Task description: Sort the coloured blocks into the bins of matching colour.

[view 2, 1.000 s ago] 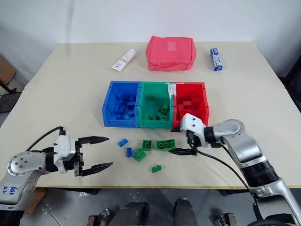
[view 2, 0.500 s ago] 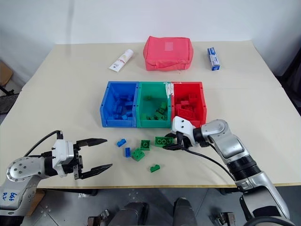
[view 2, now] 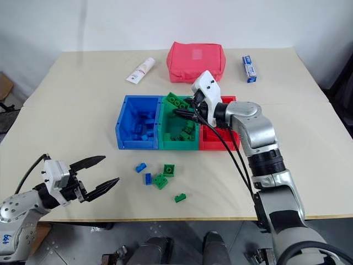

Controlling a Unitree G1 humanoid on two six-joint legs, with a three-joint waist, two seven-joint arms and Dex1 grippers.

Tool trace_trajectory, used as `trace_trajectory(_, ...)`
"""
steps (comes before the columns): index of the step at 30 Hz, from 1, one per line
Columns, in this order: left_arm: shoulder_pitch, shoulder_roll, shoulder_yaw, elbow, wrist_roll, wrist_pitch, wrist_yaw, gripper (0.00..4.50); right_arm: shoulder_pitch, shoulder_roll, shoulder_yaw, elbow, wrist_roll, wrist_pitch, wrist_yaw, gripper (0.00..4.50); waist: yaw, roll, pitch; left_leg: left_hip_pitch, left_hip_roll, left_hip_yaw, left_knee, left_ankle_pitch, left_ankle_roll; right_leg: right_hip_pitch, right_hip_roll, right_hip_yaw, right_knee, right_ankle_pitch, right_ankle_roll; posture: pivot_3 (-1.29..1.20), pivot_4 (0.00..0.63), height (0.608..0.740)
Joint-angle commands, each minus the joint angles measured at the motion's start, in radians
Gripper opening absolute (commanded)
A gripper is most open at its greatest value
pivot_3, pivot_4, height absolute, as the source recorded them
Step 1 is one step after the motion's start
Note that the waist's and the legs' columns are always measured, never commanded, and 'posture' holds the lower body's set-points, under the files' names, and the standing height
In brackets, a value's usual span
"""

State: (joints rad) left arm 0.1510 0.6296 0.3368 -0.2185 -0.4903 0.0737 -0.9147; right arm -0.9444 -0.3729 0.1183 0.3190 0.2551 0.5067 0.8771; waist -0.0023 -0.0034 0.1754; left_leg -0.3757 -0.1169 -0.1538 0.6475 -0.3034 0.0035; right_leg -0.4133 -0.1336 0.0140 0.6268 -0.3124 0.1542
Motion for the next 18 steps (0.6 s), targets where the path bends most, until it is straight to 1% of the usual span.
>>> trace_trajectory(1, -0.006, 0.0, 0.022, -0.028, -0.031, 0.038, 0.032, 4.5, -0.033, 0.005, -0.01, 0.027, -0.006, -0.037, 0.008, 3.21, -0.002, 0.0, 0.0, 0.0, 0.0, 0.0, 0.0, 0.0, 0.0, 0.0, 0.0, 0.0, 0.0, 0.0, 0.0, 0.0, 0.15, 0.74)
trace_trajectory(4, -0.023, 0.002, 0.027, -0.046, -0.06, 0.069, 0.039, 4.5, -0.02, -0.017, -0.018, 0.016, -0.005, -0.059, 0.041, 4.25, -0.004, 0.0, 0.0, 0.0, 0.0, 0.0, 0.0, 0.0, 0.0, -0.001, 0.0, 0.0, 0.001, 0.0, 0.0, 0.0, 0.15, 0.74)
trace_trajectory(5, -0.024, 0.003, 0.025, -0.05, -0.064, 0.073, 0.035, 4.5, -0.008, -0.031, -0.026, 0.002, -0.002, -0.065, 0.049, 4.47, -0.004, 0.0, 0.0, 0.0, 0.001, 0.0, 0.0, 0.0, 0.0, -0.001, 0.001, 0.0, 0.0, 0.0, 0.0, 0.0, 0.15, 0.74)
trace_trajectory(9, -0.049, 0.017, -0.022, -0.044, -0.052, 0.075, -0.01, 4.5, 0.116, -0.14, -0.099, -0.137, 0.077, -0.088, 0.165, 4.47, 0.002, 0.0, 0.0, 0.0, 0.002, 0.001, 0.0, -0.001, -0.001, -0.001, 0.002, 0.0, 0.0, 0.0, 0.0, 0.0, 0.15, 0.74)
trace_trajectory(12, -0.083, 0.022, -0.08, -0.024, -0.018, 0.049, -0.055, 4.5, 0.273, -0.257, -0.145, -0.265, 0.149, -0.071, 0.287, 4.47, 0.009, 0.0, 0.0, 0.0, 0.002, 0.0, 0.0, -0.001, 0.0, 0.001, 0.001, -0.001, -0.001, 0.0, 0.0, 0.0, 0.15, 0.74)
trace_trajectory(14, -0.111, 0.031, -0.128, 0.001, 0.003, 0.033, -0.102, 4.5, 0.377, -0.337, -0.189, -0.312, 0.158, -0.086, 0.316, 4.47, 0.012, 0.0, 0.0, 0.0, 0.002, 0.0, 0.001, -0.002, 0.0, 0.002, 0.001, -0.002, -0.003, 0.0, 0.0, 0.0, 0.15, 0.74)
trace_trajectory(15, -0.112, 0.036, -0.138, 0.006, 0.004, 0.029, -0.12, 4.5, 0.411, -0.36, -0.205, -0.334, 0.163, -0.089, 0.318, 4.47, 0.013, 0.0, 0.0, 0.0, 0.002, 0.001, 0.001, -0.002, 0.001, 0.002, 0.001, -0.001, -0.003, 0.0, 0.0, 0.0, 0.15, 0.74)
trace_trajectory(18, -0.143, 0.067, -0.198, 0.035, 0.037, 0.026, -0.18, 4.5, 0.524, -0.452, -0.26, -0.375, 0.18, -0.078, 0.346, 4.47, 0.001, 0.001, 0.001, 0.0, 0.003, 0.005, 0.001, -0.002, 0.001, 0.001, 0.002, 0.001, -0.003, 0.0, 0.0, 0.0, 0.15, 0.74)
